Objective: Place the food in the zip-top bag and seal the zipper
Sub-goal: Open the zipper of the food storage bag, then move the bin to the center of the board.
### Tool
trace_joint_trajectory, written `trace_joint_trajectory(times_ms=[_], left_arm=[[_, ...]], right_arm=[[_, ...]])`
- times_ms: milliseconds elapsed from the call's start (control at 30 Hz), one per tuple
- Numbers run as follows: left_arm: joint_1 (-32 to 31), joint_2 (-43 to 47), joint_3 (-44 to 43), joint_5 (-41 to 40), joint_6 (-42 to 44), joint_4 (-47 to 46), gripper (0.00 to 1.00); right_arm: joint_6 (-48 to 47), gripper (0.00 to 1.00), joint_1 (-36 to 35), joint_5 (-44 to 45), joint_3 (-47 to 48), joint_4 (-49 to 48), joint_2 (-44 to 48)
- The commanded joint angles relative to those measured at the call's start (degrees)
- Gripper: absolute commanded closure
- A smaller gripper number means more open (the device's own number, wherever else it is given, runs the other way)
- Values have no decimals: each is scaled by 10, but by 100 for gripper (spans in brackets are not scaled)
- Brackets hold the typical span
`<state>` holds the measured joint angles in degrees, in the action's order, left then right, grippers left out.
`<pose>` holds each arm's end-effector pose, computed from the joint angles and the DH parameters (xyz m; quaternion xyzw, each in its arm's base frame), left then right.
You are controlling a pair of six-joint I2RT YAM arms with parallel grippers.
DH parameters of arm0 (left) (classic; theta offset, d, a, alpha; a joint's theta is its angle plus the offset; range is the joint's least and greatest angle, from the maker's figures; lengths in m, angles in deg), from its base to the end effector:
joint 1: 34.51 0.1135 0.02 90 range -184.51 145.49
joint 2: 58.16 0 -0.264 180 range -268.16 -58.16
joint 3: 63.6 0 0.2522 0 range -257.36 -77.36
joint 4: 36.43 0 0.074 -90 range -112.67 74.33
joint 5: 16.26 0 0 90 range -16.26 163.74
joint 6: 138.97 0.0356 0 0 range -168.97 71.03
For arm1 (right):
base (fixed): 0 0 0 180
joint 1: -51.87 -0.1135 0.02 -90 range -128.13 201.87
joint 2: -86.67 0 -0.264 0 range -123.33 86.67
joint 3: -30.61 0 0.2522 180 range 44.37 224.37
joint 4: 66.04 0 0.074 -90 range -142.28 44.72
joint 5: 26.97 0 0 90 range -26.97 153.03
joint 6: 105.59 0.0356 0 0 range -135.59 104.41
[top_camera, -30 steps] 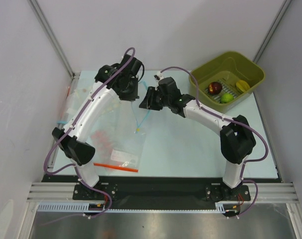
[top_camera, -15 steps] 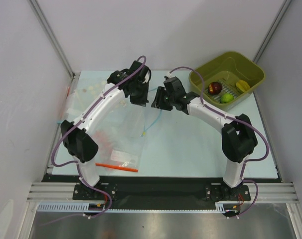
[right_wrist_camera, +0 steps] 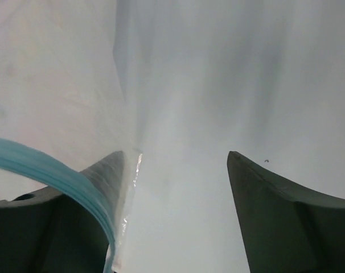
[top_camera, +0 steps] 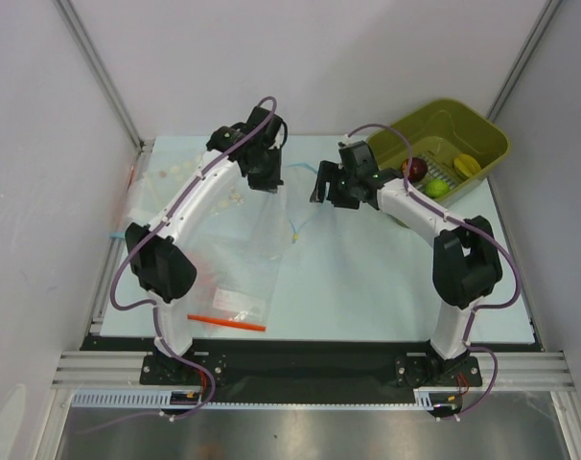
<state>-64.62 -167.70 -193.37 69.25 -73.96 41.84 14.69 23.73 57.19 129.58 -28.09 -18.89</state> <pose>0.3499 -0.1997 0.3566 0.0321 0.9601 -0.0938 0.2613 0.3681 0.2010 0.2621 -0.0025 0.9213 0.2293 0.3139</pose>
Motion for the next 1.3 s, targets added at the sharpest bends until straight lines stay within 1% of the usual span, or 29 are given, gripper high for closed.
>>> trace_joint_trajectory(times_ms=[0, 167, 333, 500, 533, 600, 633, 700, 767, 833, 867, 933, 967, 1067, 1267], left_arm=[[8, -6, -35, -11, -5, -4, 100], [8, -13, -38, 14, -8, -24, 100], [8, -22, -56, 21, -10, -18, 100], [8, -20, -49, 15, -4, -18, 100], [8, -18, -49, 14, -2, -17, 100], [8, -15, -48, 12, 1, -18, 100], [8, -12, -47, 12, 2, -17, 100], [8, -9, -47, 12, 2, -18, 100], [8, -5, -43, 15, 1, -19, 100], [8, 1, -33, 15, 0, -24, 100], [8, 7, -27, 15, -1, -29, 100], [8, 13, -13, 16, -2, -32, 100], [8, 16, -10, 19, -2, -37, 100], [8, 21, -1, 17, -1, -39, 100], [8, 23, 2, 15, 2, -41, 100]], right_arm=[[-48, 19, 7, -60, 5, -26, 32], [-66, 16, 12, -123, -2, -52, 75], [-73, 15, 33, -152, 0, -65, 125], [-58, 19, 98, -159, -7, -69, 176], [-58, 21, 108, -155, -4, -65, 179], [-60, 24, 138, -123, 10, -39, 182], [-58, 28, 149, -107, 15, -30, 180], [-39, 31, 178, -58, 22, -13, 178], [-9, 31, 198, -3, 26, -1, 173], [4, 32, 221, 33, 27, 4, 166], [16, 32, 227, 83, 28, 16, 158], [22, 32, 243, 129, 42, 36, 142], [27, 32, 246, 141, 49, 60, 122], [22, 33, 257, 156, 63, 95, 90], [2, 33, 262, 112, 54, 155, 62]])
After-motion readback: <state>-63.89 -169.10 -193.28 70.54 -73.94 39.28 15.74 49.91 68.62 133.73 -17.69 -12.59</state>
